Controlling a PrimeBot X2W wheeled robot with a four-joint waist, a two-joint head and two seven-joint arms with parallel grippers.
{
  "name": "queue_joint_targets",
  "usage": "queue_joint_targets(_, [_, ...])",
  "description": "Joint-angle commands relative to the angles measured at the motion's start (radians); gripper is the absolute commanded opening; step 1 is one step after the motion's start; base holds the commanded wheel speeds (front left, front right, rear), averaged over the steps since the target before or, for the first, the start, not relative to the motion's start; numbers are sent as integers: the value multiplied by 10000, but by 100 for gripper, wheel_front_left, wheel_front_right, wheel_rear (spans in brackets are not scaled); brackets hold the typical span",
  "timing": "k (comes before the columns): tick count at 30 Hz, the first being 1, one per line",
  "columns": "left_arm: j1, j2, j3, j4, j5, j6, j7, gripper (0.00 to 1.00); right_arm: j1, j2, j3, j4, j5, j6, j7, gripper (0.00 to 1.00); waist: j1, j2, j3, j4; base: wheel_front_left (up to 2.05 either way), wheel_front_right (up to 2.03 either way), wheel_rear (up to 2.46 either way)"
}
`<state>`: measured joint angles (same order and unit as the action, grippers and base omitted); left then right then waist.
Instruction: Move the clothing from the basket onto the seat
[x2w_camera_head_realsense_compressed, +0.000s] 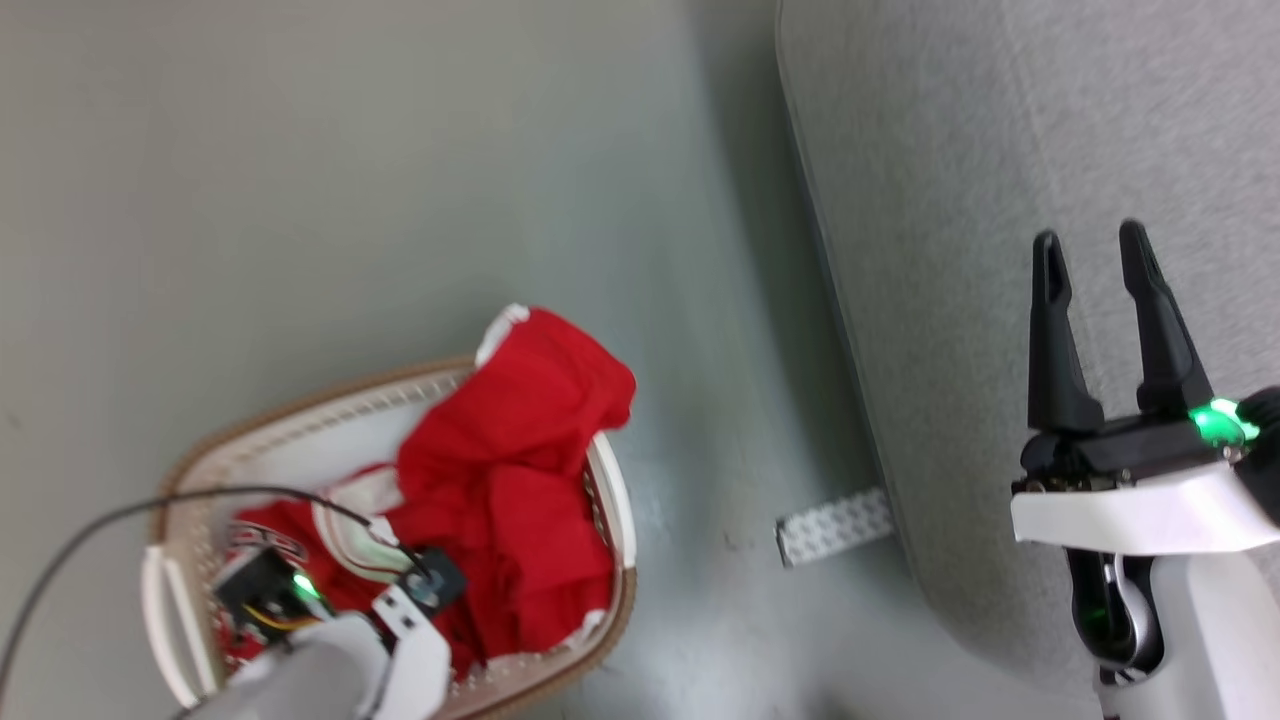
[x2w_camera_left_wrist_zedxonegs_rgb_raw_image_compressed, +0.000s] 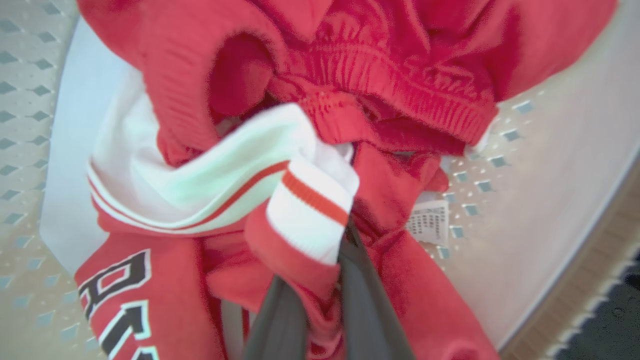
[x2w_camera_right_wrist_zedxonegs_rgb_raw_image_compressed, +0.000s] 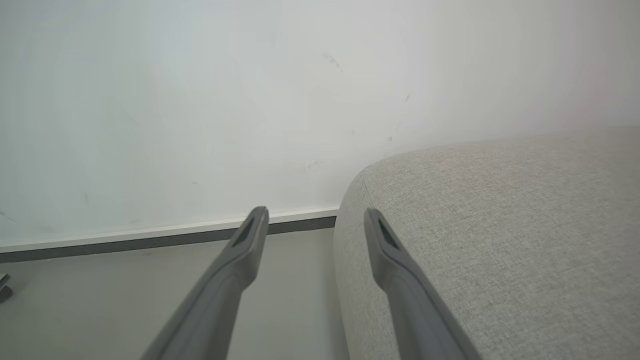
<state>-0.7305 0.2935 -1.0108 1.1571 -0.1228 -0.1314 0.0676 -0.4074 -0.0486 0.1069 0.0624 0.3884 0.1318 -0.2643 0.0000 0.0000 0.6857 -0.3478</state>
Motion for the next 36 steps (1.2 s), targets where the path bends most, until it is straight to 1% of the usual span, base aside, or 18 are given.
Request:
queue_joint_targets(1, [241,-174,66,-16,-200,20,-246,0,241,-31,-84,93,-168,-21,-3,100,0,0,-904,327,0,0,0])
queue_joint_targets(5, [721,-660,378,-60,-726,77,-981,0,550,-34,-152,257,-589,-21,-3,100,0,0,-2076,773,0,0,0])
queue_joint_targets(12, [1536,-1300,972,54,-1629,259,-2087,0,1204,-37,-187,511,-1019,-21,-3,100,0,0,-3900,1479,0,0,0])
queue_joint_targets(16, [1832,-1512,1244,-173,-1977,343,-2842,0,1646,-36,-313,647,-1187,-21,-3,100,0,0,-4665,1913,0,0,0])
queue_joint_targets(20, [2054,-1632,1594,-654,-2394,434,-3210,0,2018,-31,-529,774,-1297,-21,-3,100,0,0,-5263,2331,0,0,0])
queue_joint_targets(25, [2223,-1476,2152,-1769,-2751,573,-3343,0,2299,-34,-591,805,-1413,-21,-3,100,0,0,-5766,2686,0,0,0])
queue_joint_targets(26, [2204,-1439,2311,-2251,-2833,531,-3340,0,2334,-34,-594,796,-1427,-21,-3,100,0,0,-5845,2740,0,0,0])
queue_joint_targets(31, [2516,-915,3126,-4526,-2925,877,-3325,0,2602,-30,-645,765,-1415,-21,-3,100,0,0,-6280,2948,0,0,0])
queue_joint_targets(36, [2603,-583,3666,-6471,-3069,1055,-3326,0,2810,-34,-594,794,-1425,-21,-1,100,0,0,-6562,3058,0,0,0])
